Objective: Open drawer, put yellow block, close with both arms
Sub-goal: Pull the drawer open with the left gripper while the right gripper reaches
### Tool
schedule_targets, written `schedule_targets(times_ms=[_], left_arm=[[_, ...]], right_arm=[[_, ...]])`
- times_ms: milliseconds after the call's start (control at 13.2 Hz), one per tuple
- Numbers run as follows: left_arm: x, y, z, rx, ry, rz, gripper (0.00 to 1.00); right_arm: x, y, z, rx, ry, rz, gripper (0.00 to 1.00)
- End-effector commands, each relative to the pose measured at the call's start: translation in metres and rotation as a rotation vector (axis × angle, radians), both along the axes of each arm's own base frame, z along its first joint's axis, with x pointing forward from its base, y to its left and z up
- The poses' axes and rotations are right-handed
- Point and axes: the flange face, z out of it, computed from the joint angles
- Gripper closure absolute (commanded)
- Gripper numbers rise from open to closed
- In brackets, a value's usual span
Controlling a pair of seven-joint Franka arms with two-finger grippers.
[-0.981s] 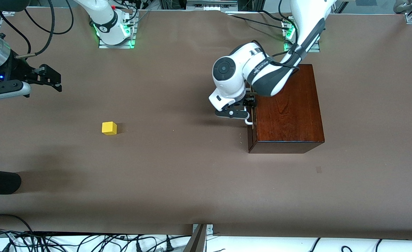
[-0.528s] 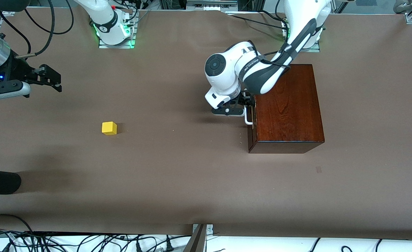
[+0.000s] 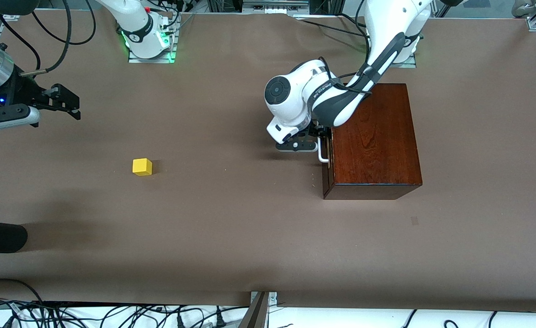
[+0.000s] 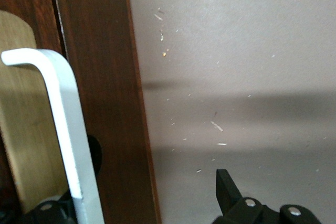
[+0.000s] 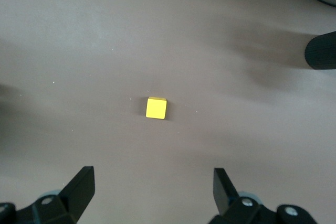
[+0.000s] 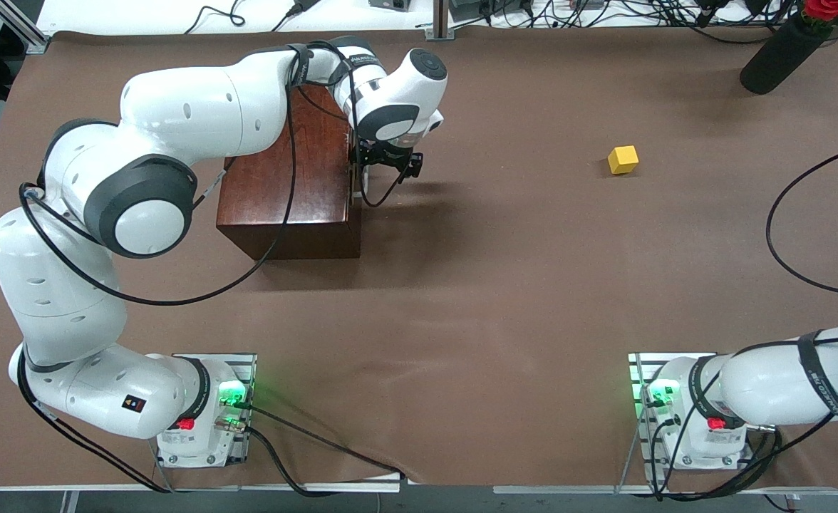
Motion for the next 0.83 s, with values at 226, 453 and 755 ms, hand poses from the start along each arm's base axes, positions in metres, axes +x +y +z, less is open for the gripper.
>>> schedule_targets(times_ms=[226, 453, 755], left_arm=[[-0.002, -0.038, -0.005, -0.126, -0.075, 0.036, 0.0], [-0.008, -0.074, -0.001, -0.169, -0.083, 0.008, 0.0], [-0.013, -0.101, 0.011, -0.226, -0.076, 0.013, 0.0]], right_arm=[[0.001, 0.005, 0.005, 0.002, 0.001, -0.006, 0.0], [0.001, 0.009, 0.002, 0.003, 0.009, 0.006, 0.0], [0.0, 0.009, -0.006, 0.0, 0.03, 0.015, 0.0]])
